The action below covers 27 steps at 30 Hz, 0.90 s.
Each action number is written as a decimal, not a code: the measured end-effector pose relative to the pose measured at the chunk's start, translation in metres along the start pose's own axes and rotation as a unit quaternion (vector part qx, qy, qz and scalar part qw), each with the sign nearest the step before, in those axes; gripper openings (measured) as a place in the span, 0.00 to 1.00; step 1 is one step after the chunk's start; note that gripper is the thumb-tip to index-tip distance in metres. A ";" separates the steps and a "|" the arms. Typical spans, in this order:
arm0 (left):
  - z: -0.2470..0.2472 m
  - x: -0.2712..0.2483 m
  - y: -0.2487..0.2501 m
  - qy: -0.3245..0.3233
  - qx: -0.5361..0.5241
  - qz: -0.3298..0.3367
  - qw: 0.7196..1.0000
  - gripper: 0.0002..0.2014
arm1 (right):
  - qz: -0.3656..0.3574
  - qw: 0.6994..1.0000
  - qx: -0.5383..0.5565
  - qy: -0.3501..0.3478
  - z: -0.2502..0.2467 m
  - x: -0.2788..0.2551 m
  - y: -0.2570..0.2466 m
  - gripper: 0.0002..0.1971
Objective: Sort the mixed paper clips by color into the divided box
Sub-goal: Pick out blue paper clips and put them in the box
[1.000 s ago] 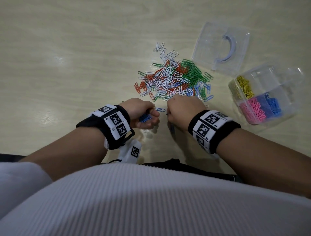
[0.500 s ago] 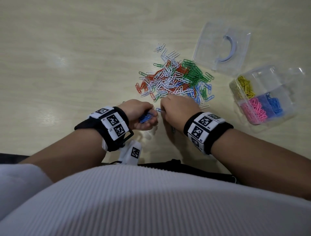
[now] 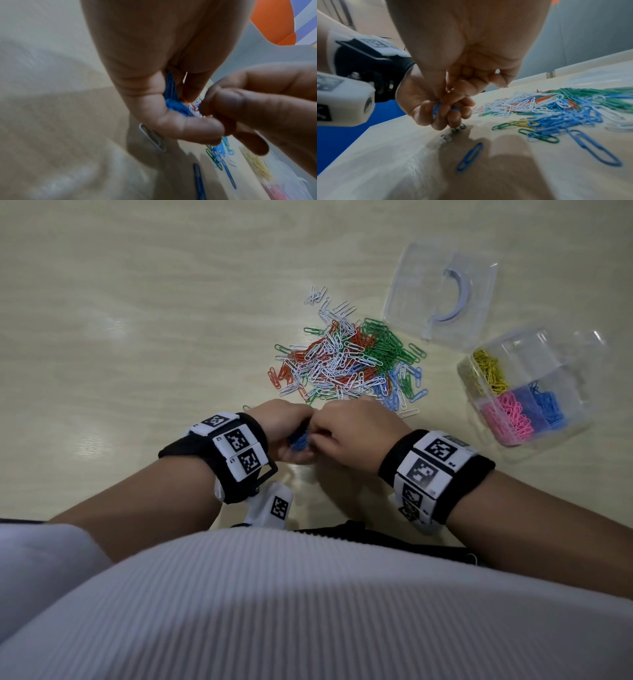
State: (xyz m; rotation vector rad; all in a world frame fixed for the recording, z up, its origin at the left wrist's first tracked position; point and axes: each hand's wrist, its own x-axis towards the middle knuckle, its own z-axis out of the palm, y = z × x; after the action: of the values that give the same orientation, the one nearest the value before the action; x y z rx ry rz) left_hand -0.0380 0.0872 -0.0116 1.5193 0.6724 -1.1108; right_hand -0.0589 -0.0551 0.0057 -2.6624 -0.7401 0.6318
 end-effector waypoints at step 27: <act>0.042 0.009 0.009 -0.079 0.039 -0.026 0.996 0.16 | 0.219 0.963 0.119 0.104 0.002 -0.047 0.050 0.07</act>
State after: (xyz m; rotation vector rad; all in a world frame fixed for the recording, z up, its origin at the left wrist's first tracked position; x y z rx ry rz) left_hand -0.0393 0.0432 -0.0148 1.4687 0.5692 -1.2953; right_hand -0.0755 -0.1219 -0.0008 -2.6190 -0.0098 0.4927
